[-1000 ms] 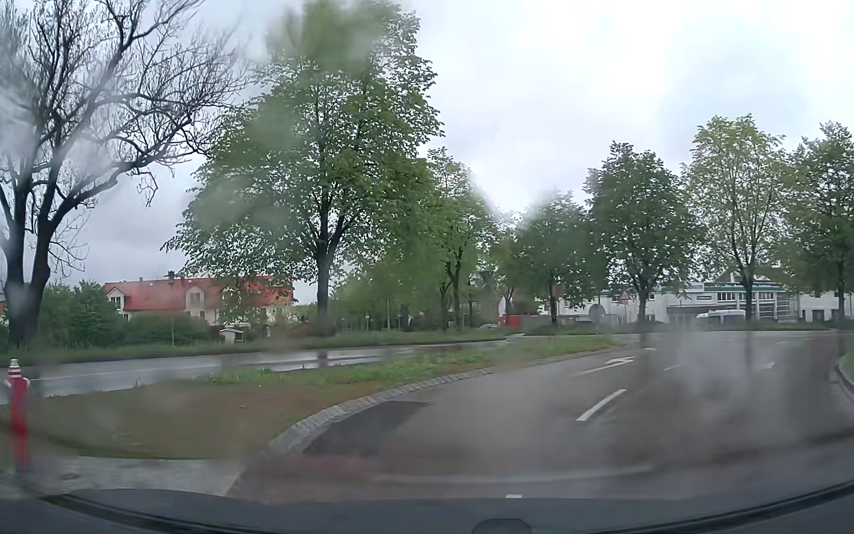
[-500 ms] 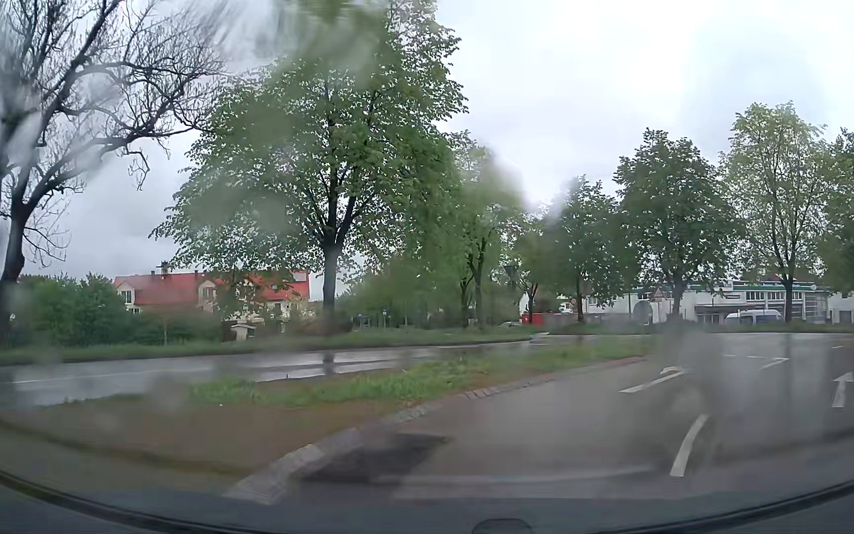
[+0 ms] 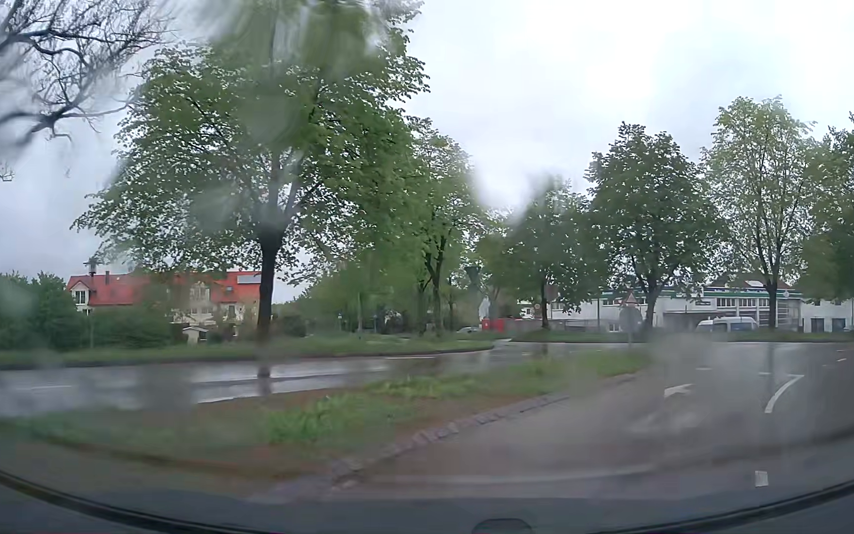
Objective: Follow the waypoints while adhering to traffic rules and regulations
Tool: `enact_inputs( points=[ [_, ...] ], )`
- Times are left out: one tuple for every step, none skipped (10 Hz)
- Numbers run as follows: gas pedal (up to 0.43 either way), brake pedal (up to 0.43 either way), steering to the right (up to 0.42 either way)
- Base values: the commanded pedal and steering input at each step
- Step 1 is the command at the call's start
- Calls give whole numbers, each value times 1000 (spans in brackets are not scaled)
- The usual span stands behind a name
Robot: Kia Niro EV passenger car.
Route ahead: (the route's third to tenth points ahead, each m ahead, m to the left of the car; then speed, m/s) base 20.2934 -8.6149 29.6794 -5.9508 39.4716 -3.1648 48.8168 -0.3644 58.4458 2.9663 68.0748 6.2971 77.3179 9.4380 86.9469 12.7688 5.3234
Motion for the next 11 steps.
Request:
enact_inputs(
  points=[
    [59, 0, 234],
    [59, 0, 254],
    [59, 0, 269],
    [47, 0, 270],
    [47, 0, 271],
    [47, 0, 272],
    [47, 0, 273],
    [47, 0, 274],
    [47, 0, 275],
    [67, 0, 274],
    [87, 0, 274]
  ],
)
